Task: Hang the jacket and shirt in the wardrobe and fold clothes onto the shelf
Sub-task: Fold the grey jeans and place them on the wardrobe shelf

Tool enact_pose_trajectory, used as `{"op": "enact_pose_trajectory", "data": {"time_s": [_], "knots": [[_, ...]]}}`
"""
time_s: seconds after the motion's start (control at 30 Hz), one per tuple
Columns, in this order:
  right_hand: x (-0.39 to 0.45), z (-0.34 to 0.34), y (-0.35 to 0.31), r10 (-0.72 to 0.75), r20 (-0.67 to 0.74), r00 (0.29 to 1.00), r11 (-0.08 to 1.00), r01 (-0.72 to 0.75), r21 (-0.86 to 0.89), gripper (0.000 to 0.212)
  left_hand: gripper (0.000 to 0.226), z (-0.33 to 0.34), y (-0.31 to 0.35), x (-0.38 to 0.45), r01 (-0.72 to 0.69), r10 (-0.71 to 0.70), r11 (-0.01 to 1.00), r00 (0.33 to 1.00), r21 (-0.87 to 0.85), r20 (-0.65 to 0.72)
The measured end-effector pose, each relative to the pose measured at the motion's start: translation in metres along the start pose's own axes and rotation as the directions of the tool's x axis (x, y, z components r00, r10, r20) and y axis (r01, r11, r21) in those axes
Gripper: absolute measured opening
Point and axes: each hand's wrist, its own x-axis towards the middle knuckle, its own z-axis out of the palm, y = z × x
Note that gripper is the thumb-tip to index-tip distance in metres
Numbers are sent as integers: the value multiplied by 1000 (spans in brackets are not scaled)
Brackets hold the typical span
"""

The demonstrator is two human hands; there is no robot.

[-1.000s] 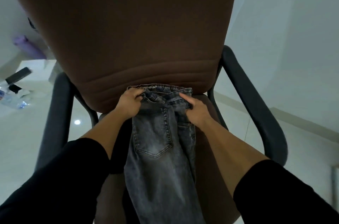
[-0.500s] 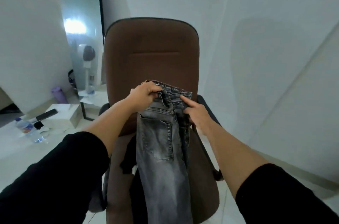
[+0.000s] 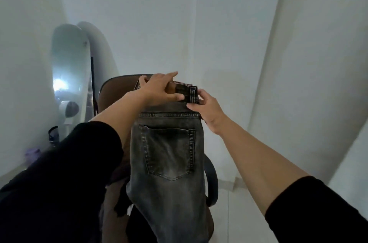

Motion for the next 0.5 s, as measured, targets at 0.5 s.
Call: {"op": "enact_pose_trajectory", "data": {"time_s": [0.5], "knots": [[-26,-4,-32,-336,-44,941,864,289,-411,89,45,-79,27,54,-132,98,987,944,-87,-316]]}}
